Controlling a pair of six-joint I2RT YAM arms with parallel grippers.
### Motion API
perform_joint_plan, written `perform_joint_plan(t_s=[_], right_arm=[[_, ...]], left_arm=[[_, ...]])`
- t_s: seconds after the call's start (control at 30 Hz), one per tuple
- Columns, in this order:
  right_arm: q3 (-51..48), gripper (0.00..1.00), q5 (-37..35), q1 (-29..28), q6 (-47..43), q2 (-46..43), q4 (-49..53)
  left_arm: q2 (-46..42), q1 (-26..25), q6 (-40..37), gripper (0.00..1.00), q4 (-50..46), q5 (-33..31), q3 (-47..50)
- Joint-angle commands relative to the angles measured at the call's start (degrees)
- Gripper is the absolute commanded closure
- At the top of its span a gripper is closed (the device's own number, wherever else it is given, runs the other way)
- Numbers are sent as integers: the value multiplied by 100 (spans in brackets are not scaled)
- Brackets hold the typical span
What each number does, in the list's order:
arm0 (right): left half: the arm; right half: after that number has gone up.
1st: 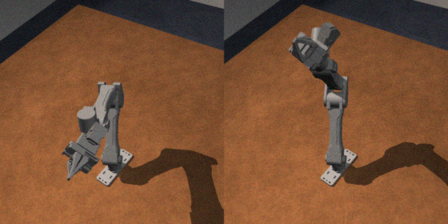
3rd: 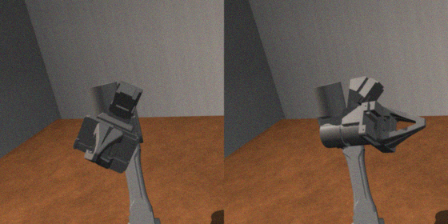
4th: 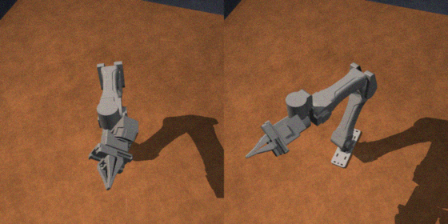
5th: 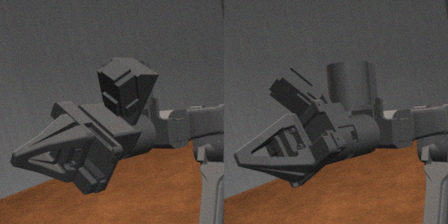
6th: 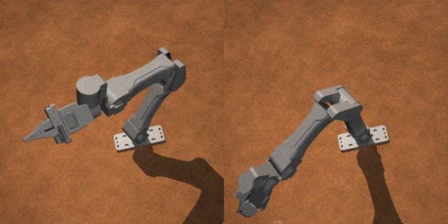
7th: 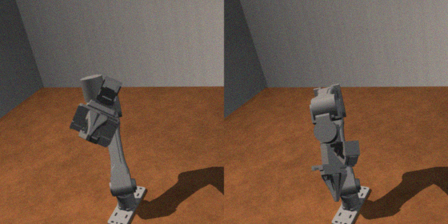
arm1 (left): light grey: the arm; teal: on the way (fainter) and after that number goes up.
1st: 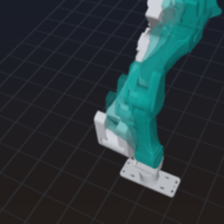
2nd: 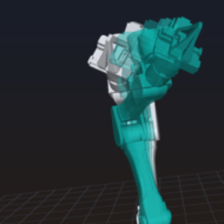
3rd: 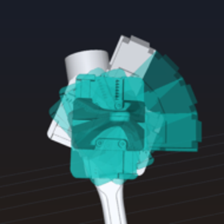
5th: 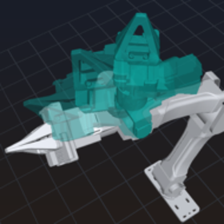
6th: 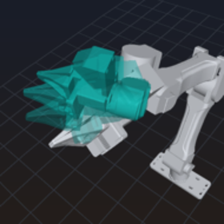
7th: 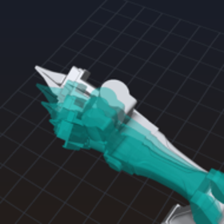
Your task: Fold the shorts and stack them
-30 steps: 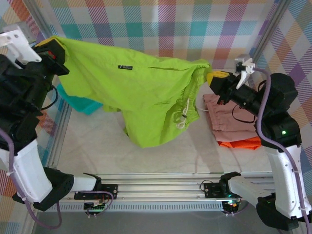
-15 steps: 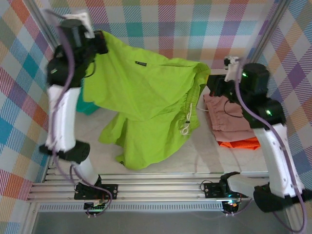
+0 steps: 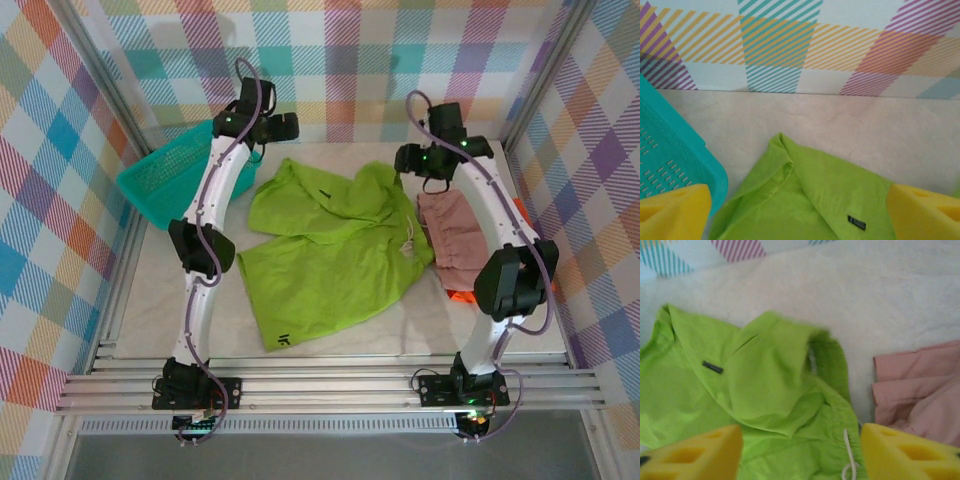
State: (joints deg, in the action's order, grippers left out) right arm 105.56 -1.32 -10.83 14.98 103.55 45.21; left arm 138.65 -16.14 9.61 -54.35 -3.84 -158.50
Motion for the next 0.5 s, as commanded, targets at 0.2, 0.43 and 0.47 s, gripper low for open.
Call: perform_joint_plan(t_s=[0.2, 0.43, 0.47], right_arm=[[-1283, 14, 1891, -27, 571, -1005, -894], [-1223, 11, 2646, -213, 925, -76, -1382], [-1086, 11, 2728, -249, 989, 144, -1446]], left_arm=[[-4059, -354, 803, 0, 1527, 511, 4972], [-5660, -774, 1634, 0, 2569, 624, 8159], [-5804, -921, 1740, 0, 2705, 581, 8546]])
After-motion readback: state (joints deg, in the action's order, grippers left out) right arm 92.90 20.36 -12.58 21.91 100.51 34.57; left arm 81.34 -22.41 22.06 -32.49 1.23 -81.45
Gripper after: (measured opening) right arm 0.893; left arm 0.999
